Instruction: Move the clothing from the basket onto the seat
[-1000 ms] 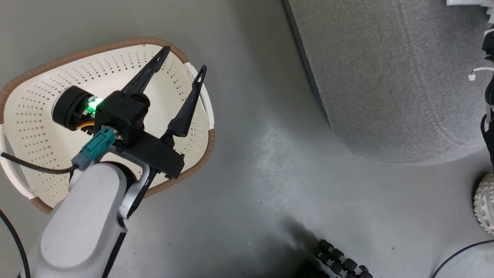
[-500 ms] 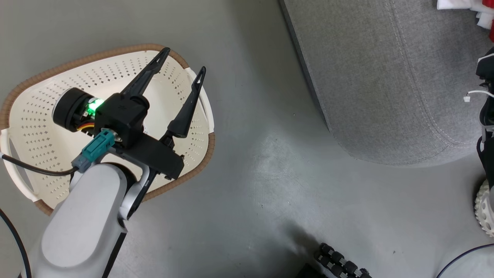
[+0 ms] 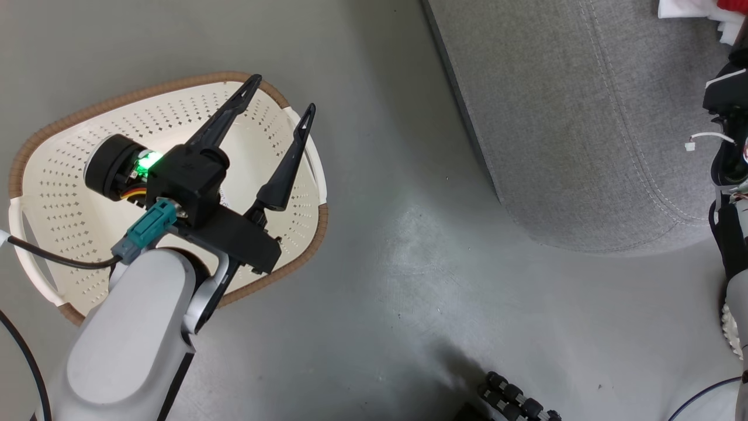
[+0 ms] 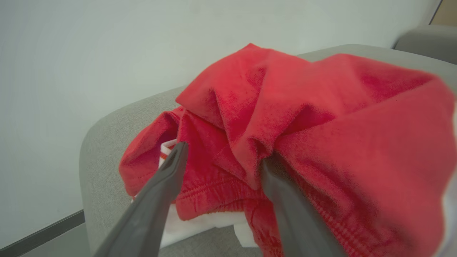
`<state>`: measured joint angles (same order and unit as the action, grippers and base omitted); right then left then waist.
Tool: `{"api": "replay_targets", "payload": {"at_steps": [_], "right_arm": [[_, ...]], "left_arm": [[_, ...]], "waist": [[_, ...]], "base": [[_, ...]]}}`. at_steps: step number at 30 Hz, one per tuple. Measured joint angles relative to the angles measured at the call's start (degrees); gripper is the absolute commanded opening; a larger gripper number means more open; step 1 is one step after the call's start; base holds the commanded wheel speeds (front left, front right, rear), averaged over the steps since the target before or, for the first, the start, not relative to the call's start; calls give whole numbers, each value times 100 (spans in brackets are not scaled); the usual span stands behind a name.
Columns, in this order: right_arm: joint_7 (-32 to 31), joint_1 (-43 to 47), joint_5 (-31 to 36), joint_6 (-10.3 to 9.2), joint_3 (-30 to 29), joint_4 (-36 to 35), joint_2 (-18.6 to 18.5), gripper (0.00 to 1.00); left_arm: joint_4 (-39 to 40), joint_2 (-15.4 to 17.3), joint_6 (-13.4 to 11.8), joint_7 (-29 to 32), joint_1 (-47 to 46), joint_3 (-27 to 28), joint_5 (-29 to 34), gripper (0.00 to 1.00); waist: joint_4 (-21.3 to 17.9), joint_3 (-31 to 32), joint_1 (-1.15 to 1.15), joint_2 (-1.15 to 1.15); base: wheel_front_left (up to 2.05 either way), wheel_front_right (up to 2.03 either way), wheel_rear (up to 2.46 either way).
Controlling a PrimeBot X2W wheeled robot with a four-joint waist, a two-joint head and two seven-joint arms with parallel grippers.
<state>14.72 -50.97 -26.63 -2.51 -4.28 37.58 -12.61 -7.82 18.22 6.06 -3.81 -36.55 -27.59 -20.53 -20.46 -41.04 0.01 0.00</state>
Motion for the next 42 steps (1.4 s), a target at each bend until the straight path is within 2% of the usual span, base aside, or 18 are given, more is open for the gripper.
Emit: {"api": "replay_targets", "payload": {"at_steps": [4, 7, 14, 17, 27, 42], "right_arm": [[0, 4, 99, 134, 42, -114, 19, 100], [0, 109, 205, 152, 108, -367, 179, 100], [0, 399, 323, 180, 70, -600, 240, 100], [0, 586, 375, 176, -4, -662, 343, 100], [-1, 1165, 399, 49, -471, -620, 353, 100], [-1, 1586, 569, 100, -447, -602, 583, 100]], "left_arm": [[-45, -11, 0, -37, -5, -12, -8, 100], [-75, -38, 0, -86, -6, -25, -8, 100], [-159, -121, 1, -169, -7, -53, -33, 100], [-171, -113, 1, -212, -7, -47, -42, 100], [-276, -107, 2, -334, 28, -57, -44, 100], [-471, -197, 9, -445, 34, -155, -59, 100]], "waist": [[23, 33, 0, 0], [50, 72, -1, 0], [110, 168, 0, 0], [122, 200, -1, 0], [92, 371, 0, 0], [104, 609, -1, 0]], "base": [[0, 0, 0], [0, 0, 0], [0, 0, 0], [0, 0, 0], [0, 0, 0], [0, 0, 0]]}}
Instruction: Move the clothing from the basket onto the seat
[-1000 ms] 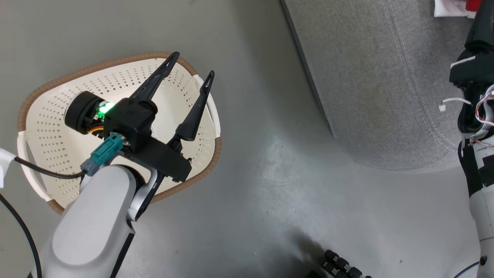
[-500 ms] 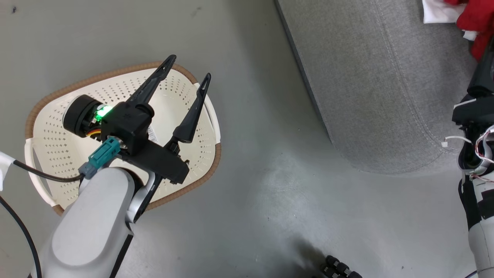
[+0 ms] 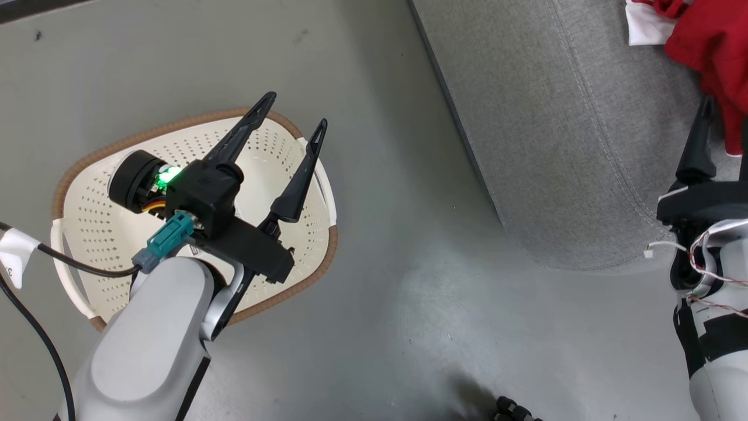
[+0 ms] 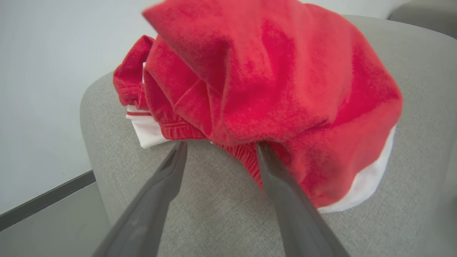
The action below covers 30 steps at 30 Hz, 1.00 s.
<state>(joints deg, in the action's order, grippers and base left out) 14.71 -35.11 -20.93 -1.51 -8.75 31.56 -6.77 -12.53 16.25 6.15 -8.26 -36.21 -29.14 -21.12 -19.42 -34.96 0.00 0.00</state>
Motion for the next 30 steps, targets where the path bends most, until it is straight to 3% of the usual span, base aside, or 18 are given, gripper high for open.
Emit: {"api": "replay_targets", "payload": {"at_steps": [14, 30], "right_arm": [[0, 293, 236, 154, 62, 58, 68, 100], [0, 386, 544, 411, 258, 103, 26, 100]], "left_arm": [[-388, -160, 32, -220, 42, 15, -79, 100], [-1057, -485, -170, -456, 363, 266, -361, 100]], "waist": [[126, 403, 0, 0], [644, 1129, 1, 0]], "base": [[0, 0, 0], [0, 0, 0]]}}
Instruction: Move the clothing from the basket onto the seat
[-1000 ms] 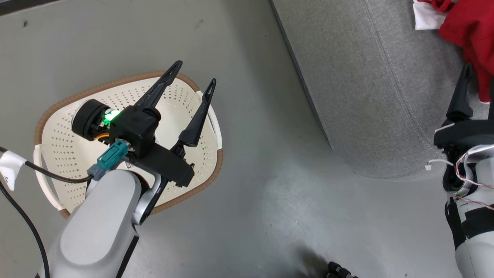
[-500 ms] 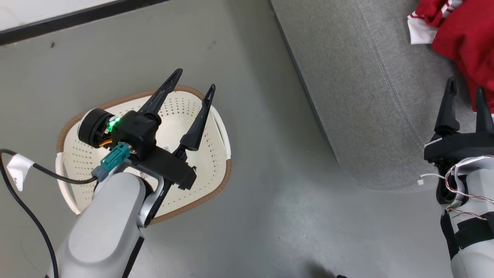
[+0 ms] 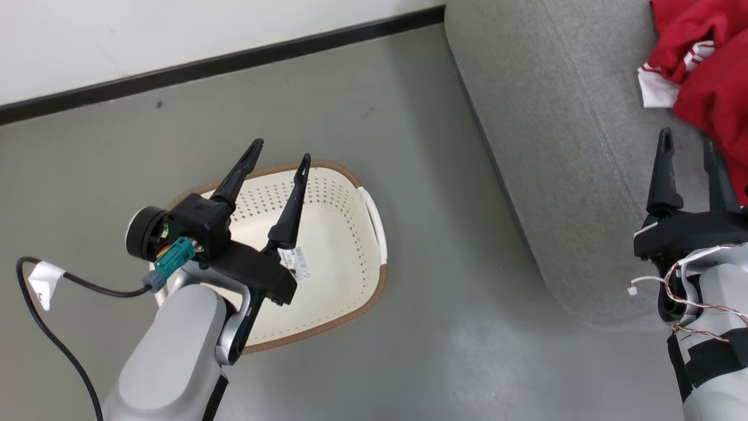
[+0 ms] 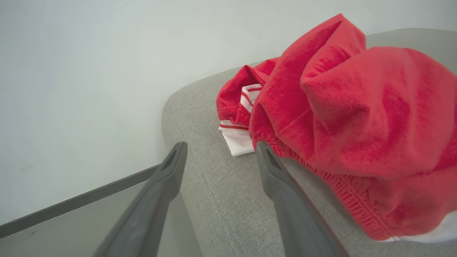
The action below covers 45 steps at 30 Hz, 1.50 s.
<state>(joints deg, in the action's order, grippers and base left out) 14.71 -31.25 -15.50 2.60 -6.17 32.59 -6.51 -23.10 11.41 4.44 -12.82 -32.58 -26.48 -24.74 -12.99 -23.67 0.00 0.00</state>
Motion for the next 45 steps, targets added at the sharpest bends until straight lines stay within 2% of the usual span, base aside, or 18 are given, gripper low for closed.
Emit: {"api": "replay_targets", "payload": {"at_steps": [14, 25, 30, 45], "right_arm": [[0, 232, 226, 247, 536, -19, 57, 100], [-1, 662, 344, 347, 1037, -157, 194, 100], [-1, 914, 344, 380, 1234, -240, 220, 100], [-1, 1745, 343, 403, 1595, -630, 286, 100]], "left_arm": [[-357, -26, -400, -137, 453, 525, -152, 100], [-443, 34, -715, -147, 1141, 896, -245, 100], [-377, 55, -854, -147, 1488, 1079, -244, 100], [29, 124, -1039, -147, 2667, 1651, -194, 100]], "waist": [[640, 698, 0, 0], [1028, 1274, 1, 1], [1155, 1528, 1, 1], [1301, 2198, 0, 1]], "base": [[0, 0, 0], [0, 0, 0], [0, 0, 0], [0, 0, 0]]}}
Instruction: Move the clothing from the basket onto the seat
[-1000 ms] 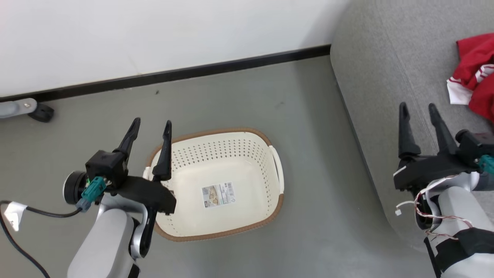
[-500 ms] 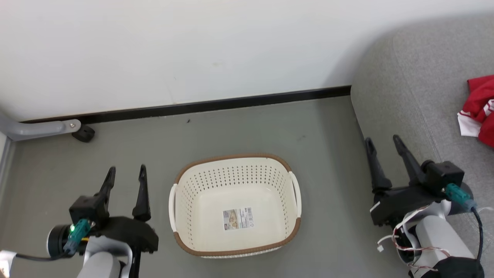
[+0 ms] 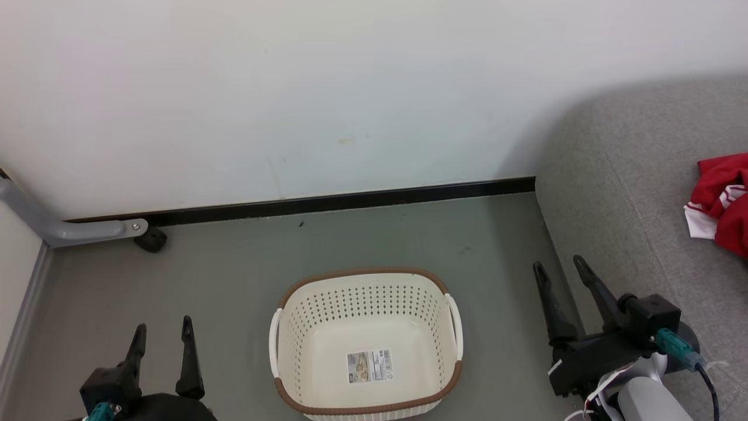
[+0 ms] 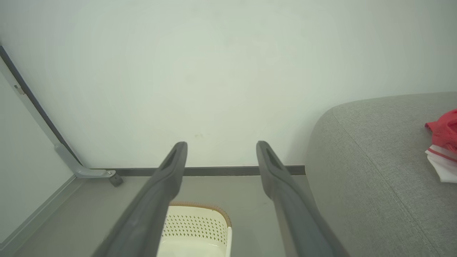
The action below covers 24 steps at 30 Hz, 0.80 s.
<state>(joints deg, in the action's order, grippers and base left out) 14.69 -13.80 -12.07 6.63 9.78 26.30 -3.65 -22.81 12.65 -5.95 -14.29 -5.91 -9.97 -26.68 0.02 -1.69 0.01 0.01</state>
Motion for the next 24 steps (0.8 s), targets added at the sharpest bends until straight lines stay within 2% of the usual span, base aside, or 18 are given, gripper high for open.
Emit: {"api": "replay_targets", "payload": {"at_steps": [10, 24], "right_arm": [[0, 387, -1, -16, 22, -348, 12, 100], [0, 529, 0, -216, 127, -625, 36, 100]], "left_arm": [[435, -47, -60, 0, 505, 281, 168, 100], [827, -189, -67, -1, 775, 515, 267, 100]], "waist": [[-51, 197, 0, 0], [-107, 182, -1, -1]], "base": [[0, 0, 0], [0, 0, 0]]}}
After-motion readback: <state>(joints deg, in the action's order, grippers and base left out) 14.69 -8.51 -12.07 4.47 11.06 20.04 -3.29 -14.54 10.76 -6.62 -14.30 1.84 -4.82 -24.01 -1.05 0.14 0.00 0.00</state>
